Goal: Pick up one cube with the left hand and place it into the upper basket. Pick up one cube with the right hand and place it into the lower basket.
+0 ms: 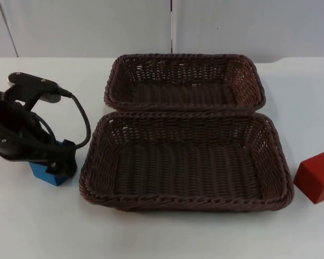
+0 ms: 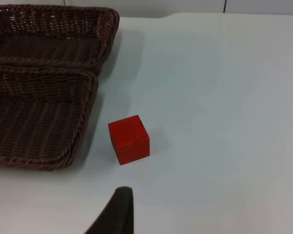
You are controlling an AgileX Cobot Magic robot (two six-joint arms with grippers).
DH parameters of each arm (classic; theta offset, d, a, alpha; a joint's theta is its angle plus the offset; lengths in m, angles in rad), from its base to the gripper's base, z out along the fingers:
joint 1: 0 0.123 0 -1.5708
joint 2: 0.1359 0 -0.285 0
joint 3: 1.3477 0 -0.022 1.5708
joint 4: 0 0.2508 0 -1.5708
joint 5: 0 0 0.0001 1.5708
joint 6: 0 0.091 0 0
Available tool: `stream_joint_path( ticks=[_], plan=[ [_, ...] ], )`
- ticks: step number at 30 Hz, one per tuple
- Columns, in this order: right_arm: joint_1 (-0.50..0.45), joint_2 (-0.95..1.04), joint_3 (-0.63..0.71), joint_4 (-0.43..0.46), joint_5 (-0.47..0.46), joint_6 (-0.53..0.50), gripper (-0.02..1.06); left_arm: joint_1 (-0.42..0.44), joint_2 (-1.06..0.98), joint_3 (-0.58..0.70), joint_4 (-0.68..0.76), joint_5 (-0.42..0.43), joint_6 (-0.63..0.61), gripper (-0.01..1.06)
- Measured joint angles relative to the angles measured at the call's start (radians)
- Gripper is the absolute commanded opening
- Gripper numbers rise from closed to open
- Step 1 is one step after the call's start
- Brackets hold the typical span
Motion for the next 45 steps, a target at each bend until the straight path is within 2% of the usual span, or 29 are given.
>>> stream_joint_path(
  ticks=[2,3,4,6,7,8,9,11,14,20,34,45],
  plan=[
    [0.000,0.000,0.000,0.000,0.000,0.000,1.05,0.000,0.000,0.000,0.000,-0.002,0.000,0.69],
    [0.000,0.000,0.000,0.000,0.000,0.000,1.05,0.000,0.000,0.000,0.000,-0.004,0.000,0.69],
    [0.000,0.000,0.000,0.000,0.000,0.000,1.05,0.000,0.000,0.000,0.000,-0.004,0.001,0.57],
    [0.000,0.000,0.000,0.000,0.000,0.000,1.05,0.000,0.000,0.000,0.000,-0.004,0.001,0.28],
    [0.000,0.000,0.000,0.000,0.000,0.000,1.05,0.000,0.000,0.000,0.001,0.001,0.003,0.28],
    [0.000,0.000,0.000,0.000,0.000,0.000,1.05,0.000,0.000,0.000,0.001,0.005,0.003,0.06],
    [0.000,0.000,0.000,0.000,0.000,0.000,1.05,0.000,0.000,-0.002,0.001,0.011,0.003,0.00],
    [0.000,0.000,0.000,0.000,0.000,0.000,1.05,0.000,-0.002,-0.002,0.001,0.026,0.003,0.00],
    [0.000,0.000,0.000,0.000,0.000,0.000,1.05,0.000,-0.042,-0.002,0.003,0.106,-0.008,0.00],
    [0.000,0.000,0.000,0.000,0.000,0.000,1.05,-0.002,-0.169,0.000,0.005,0.166,-0.079,0.00],
    [0.000,0.000,0.000,0.000,0.000,0.000,1.05,-0.002,-0.502,0.000,-0.028,0.171,-0.129,0.00],
    [0.000,0.000,0.000,0.000,0.000,-0.002,1.05,-0.002,-0.515,0.000,-0.059,0.167,-0.129,0.00]
  ],
)
